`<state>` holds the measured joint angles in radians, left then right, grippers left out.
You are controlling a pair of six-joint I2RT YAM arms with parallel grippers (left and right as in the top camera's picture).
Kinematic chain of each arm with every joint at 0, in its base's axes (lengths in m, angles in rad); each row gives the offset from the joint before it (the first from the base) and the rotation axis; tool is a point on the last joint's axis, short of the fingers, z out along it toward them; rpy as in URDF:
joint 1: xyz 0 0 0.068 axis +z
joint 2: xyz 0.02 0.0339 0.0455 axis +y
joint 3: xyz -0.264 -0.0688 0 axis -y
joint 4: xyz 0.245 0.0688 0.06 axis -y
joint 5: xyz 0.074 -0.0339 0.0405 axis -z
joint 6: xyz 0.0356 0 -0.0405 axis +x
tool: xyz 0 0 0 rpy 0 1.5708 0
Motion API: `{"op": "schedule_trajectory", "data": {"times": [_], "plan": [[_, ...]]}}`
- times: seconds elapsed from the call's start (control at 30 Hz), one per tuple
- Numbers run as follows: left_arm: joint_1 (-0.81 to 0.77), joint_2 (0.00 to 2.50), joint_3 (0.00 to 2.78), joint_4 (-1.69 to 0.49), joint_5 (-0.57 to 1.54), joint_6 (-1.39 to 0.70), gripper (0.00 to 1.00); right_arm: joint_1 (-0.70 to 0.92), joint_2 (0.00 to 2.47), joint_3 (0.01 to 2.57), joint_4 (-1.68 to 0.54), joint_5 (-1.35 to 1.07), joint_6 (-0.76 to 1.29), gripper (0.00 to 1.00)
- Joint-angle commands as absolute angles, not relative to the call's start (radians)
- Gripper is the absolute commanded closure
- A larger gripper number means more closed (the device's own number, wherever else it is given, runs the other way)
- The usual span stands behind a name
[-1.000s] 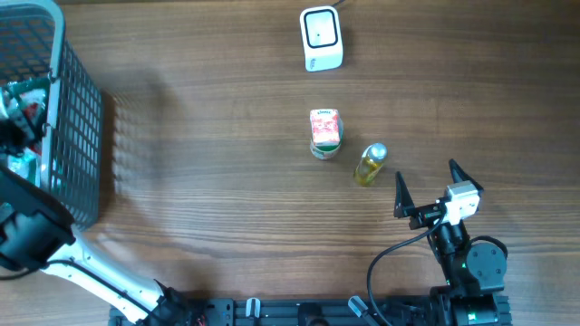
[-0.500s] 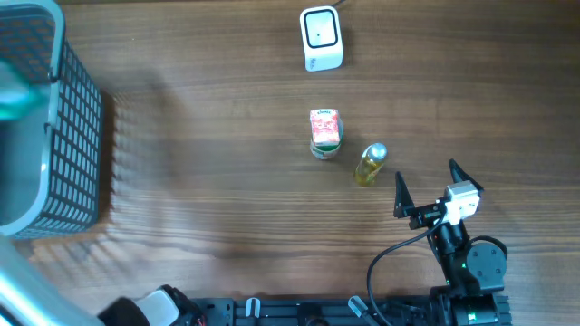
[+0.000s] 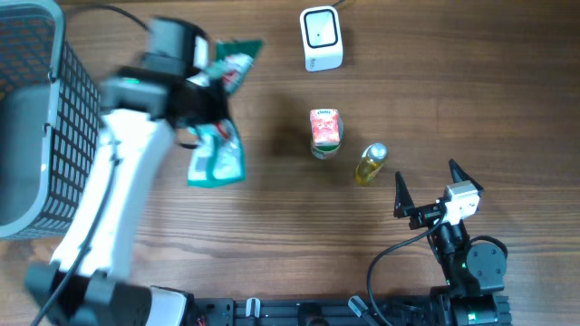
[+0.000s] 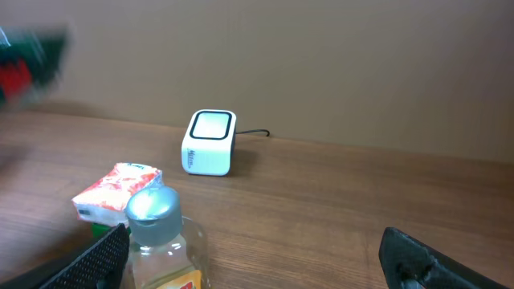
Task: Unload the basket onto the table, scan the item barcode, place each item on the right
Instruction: 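Lay the green glove packet on the table left of the Kleenex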
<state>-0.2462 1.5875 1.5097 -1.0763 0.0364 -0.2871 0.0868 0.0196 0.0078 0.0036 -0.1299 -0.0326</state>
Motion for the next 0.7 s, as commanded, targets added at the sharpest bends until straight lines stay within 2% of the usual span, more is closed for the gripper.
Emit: {"op": "schedule_trajectory", "data": {"times": [0.0,0.13,0.23,0.27,0.37,0.4,0.47,0.53,0.67], "plan": [[-0.334,1.617,1.28,-0.867,-0.022,-0.4,0.96,0.084,0.018,0.005,0.007,-0.12,-0.046,0.0],[-0.39,1.657,1.09,-0.625,-0.028,-0.428,0.96,0.084,0.018,0.005,0.007,-0.12,-0.045,0.0],[-0.41,1.689,1.017,-0.525,-0.028,-0.427,0.96,0.084,0.018,0.005,0.007,-0.12,-0.046,0.0],[-0.412,1.696,1.009,-0.513,-0.027,-0.428,0.92,0.084,0.018,0.005,0.007,-0.121,-0.046,0.0],[-0.415,1.711,0.998,-0.493,-0.021,-0.427,0.75,0.084,0.018,0.005,0.007,-0.12,-0.046,0.0],[-0.415,1.715,0.998,-0.491,-0.02,-0.427,0.62,0.084,0.018,0.005,0.007,-0.12,-0.045,0.0],[-0.415,1.715,0.999,-0.486,-0.02,-0.427,0.27,0.084,0.018,0.005,0.007,-0.121,-0.046,0.0],[-0.414,1.713,1.0,-0.483,-0.014,-0.427,0.02,0.084,0.018,0.005,0.007,-0.121,-0.046,0.0],[-0.408,1.675,1.018,-0.486,0.014,-0.423,0.0,0.084,0.018,0.005,0.007,-0.12,-0.046,0.0]]}}
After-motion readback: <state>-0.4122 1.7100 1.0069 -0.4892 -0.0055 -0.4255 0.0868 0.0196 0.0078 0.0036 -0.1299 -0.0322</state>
